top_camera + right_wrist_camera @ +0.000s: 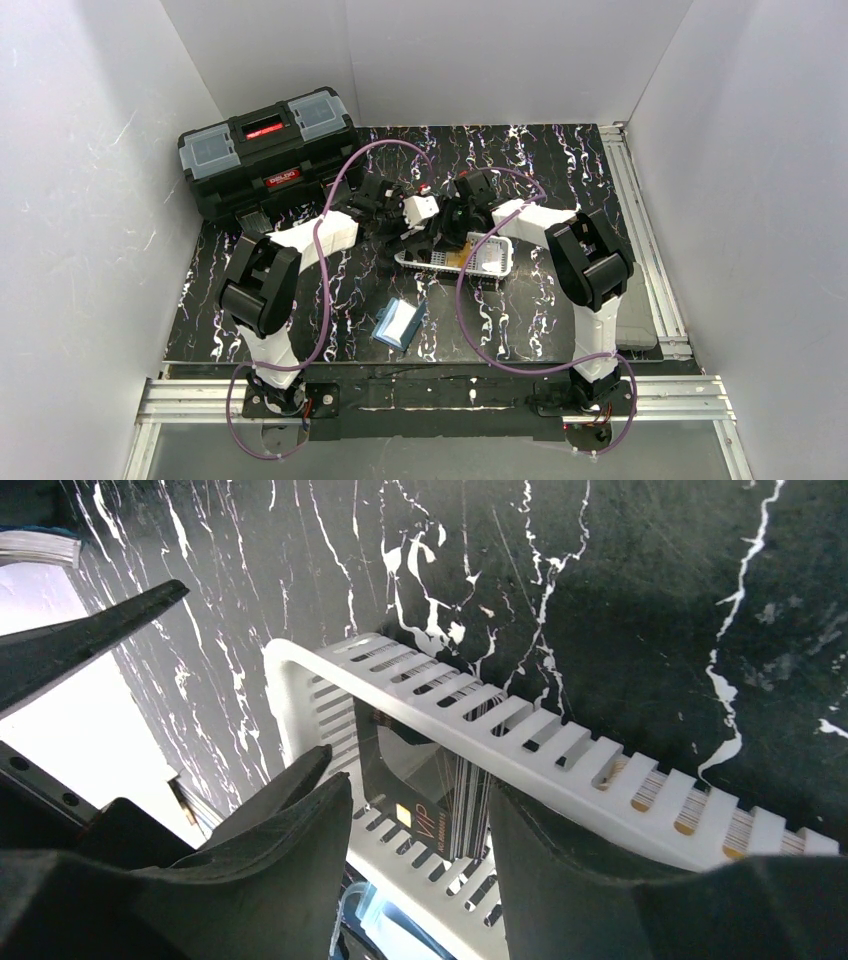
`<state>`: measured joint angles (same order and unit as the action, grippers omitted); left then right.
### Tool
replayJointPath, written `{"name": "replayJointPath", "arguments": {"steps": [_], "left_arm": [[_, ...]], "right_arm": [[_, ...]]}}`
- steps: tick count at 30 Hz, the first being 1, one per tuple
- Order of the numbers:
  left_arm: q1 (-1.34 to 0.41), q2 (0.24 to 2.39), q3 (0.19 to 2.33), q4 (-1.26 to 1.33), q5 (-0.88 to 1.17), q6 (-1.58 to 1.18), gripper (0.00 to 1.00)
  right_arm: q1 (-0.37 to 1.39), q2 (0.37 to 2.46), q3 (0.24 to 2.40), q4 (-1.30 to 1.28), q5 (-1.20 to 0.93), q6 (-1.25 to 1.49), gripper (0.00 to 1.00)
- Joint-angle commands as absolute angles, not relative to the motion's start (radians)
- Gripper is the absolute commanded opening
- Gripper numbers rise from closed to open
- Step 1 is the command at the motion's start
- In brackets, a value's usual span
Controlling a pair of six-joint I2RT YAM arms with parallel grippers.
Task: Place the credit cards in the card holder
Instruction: Pick up the credit card from the storage box.
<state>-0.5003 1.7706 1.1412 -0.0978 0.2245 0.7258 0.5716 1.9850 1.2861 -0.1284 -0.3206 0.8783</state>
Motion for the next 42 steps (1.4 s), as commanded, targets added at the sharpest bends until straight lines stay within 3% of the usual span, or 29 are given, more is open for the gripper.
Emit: {"name": "replayJointPath", "arguments": {"steps": [1,42], "left_arm": [[-0.501,1.745,1.11,-0.057,0.214,0.754,0.77],[-0.483,1.718,1.104,-0.133,0.292,0.703,0.71]], "right_arm": [[0.581,2.0,1.345,-0.113,-0.327,0.871,0.6],[0.609,2.024,1.374,0.04,-0.524,0.939,0.52]]}}
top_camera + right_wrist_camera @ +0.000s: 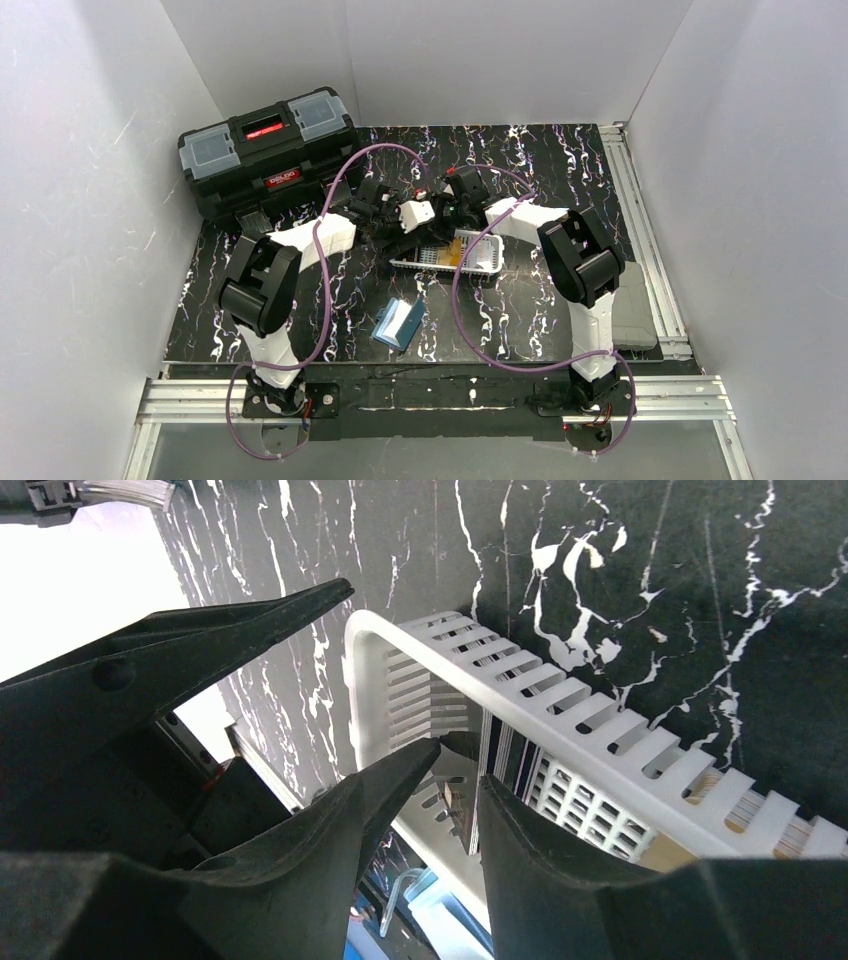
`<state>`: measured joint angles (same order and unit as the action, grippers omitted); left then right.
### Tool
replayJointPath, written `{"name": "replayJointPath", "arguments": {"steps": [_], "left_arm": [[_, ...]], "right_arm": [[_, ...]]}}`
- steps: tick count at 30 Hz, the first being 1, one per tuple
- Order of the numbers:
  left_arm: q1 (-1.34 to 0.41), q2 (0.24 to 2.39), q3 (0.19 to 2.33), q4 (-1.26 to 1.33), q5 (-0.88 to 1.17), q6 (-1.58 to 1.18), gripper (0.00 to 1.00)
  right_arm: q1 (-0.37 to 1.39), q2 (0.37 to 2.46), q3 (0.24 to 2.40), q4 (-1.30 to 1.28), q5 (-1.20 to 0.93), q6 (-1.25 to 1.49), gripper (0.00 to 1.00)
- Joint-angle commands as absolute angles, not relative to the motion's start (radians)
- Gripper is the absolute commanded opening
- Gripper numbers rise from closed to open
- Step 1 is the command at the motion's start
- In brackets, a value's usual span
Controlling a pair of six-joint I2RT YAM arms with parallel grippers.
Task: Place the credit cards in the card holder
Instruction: Pick up the credit card from the storage box.
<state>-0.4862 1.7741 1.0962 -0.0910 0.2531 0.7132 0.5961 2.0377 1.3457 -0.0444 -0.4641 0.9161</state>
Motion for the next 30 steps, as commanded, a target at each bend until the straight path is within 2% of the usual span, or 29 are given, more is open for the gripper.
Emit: {"name": "replayJointPath", "arguments": {"steps": [1,10,16,25,29,30], "left_arm": [[-0.482,1.718,1.104,-0.134,0.292,0.703,0.71],[-0.476,1.71,1.12,-0.136,0.303,0.686,0.7],[-0.476,1.714,1.132,-0.141,0.321,0.671,0.7],[-0.475,1.709,1.144,-0.158,0.325,0.666,0.69],[-0.476,1.702,1.152,-0.168,0.331,0.661,0.68],[-0.476,1.702,1.153,-0.17,0.334,0.662,0.69]], "right_arm": [[0.609,2.022,1.374,0.042,-0.527,0.938,0.52],[0.613,2.036,1.366,0.055,-0.551,0.942,0.49],[0.62,2.042,1.377,0.048,-0.556,0.926,0.43],[0.635,2.069,1.433,-0.084,-0.48,0.864,0.42],[0.643,2.101,1.486,-0.156,-0.437,0.839,0.3],[0.643,2.101,1.483,-0.145,-0.447,0.84,0.19]]}}
